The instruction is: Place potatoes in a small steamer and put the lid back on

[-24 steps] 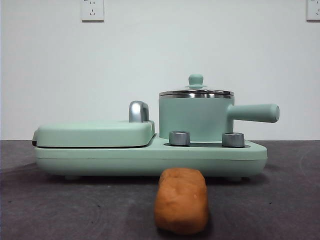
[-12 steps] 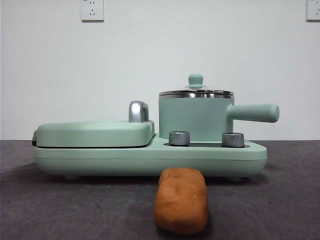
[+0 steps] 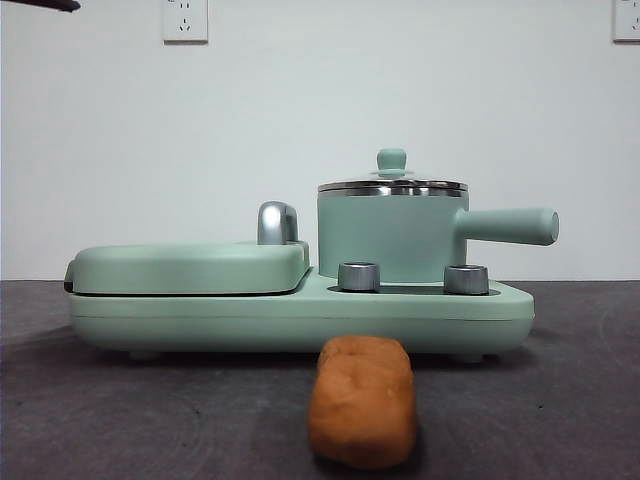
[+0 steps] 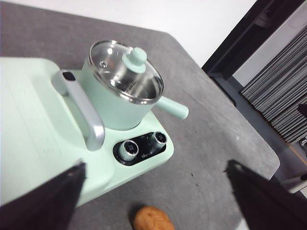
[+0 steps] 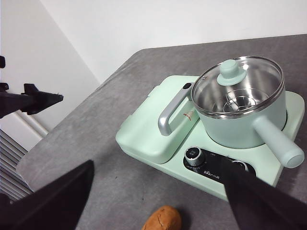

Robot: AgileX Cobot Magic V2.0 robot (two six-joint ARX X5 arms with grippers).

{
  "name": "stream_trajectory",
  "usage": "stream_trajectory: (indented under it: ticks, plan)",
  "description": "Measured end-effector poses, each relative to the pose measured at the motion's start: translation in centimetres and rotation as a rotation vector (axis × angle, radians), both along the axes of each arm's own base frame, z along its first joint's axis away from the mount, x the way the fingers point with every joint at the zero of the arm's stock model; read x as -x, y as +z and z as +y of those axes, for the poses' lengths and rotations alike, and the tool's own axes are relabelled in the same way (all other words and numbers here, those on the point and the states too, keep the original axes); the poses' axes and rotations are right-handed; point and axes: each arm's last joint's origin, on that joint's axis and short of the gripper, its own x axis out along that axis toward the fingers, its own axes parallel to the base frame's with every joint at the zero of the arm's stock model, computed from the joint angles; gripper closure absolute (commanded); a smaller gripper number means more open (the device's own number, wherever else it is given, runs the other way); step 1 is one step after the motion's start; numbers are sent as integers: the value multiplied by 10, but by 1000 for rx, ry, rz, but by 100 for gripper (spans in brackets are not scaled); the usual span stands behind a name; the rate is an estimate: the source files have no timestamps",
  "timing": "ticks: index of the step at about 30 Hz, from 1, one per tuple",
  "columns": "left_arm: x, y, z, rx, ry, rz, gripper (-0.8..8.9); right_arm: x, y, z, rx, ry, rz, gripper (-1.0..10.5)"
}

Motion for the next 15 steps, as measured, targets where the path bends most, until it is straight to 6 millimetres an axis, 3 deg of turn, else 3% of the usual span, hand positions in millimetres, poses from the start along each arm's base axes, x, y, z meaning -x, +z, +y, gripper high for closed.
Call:
stream_trajectory:
  ticks: [7, 15]
  plan:
    - [-17, 9, -13, -6, -49, 25, 282, 0, 0, 0, 0, 0, 0, 498]
    - [-61, 27, -50, -30, -146, 71, 283, 0, 0, 0, 0, 0, 0, 480]
